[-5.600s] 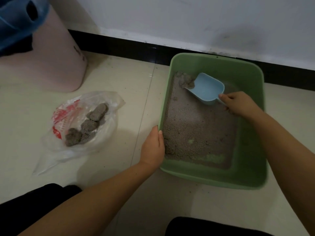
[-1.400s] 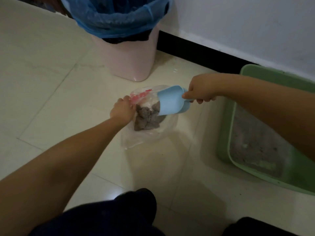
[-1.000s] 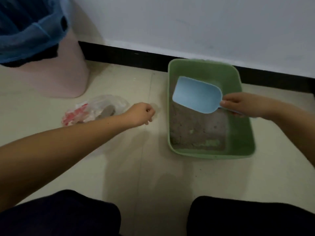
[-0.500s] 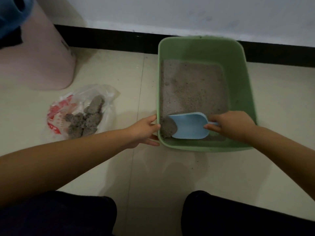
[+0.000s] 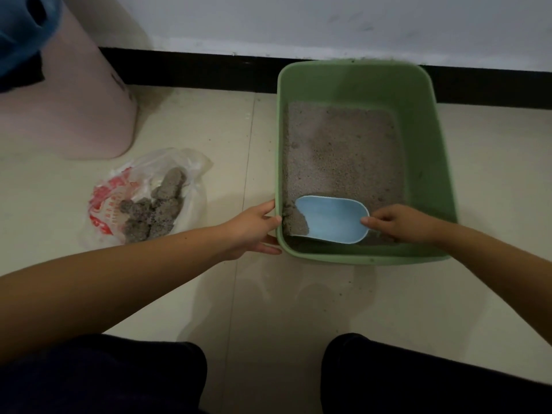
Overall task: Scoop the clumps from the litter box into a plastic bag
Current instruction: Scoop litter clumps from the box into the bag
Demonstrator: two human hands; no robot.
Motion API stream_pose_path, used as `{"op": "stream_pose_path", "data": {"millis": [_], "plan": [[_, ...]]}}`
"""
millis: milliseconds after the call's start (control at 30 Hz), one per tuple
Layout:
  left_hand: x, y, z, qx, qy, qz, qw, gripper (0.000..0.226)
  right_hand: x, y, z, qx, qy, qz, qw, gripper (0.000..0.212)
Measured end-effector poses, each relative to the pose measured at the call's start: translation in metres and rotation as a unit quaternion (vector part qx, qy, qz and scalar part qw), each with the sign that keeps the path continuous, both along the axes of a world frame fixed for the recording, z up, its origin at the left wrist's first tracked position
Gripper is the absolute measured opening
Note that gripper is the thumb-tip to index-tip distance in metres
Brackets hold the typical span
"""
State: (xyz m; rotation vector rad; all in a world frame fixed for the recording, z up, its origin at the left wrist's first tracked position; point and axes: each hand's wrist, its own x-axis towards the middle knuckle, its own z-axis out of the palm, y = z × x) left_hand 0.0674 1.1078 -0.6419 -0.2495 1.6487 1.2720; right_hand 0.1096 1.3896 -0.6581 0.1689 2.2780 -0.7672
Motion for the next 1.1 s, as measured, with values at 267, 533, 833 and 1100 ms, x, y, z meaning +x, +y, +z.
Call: {"op": "stream_pose_path", "data": {"millis": [267,533,833,1100], "plan": [[-0.001,-0.001,0.0,-0.008,-0.002,-0.007,1.0,0.046,-0.01,0.008,0.0,0.076,0.091,-0.062,0.991,0.045],[-0.001,-0.001,-0.001,-0.008,0.005,-0.009,1.0,0.044,-0.045,0.026,0.047,0.289,0.193,-0.017,0.937,0.05],[0.0,0.003,0.003,-0.015,0.016,-0.02,1.0,0.048,-0.107,-0.002,0.01,0.221,0.163,0.003,0.962,0.052],[-0.003,0.001,0.0,-0.011,0.002,-0.024,1.0,0.05,-0.119,-0.017,-0.016,0.229,0.265,-0.014,0.937,0.048]]}}
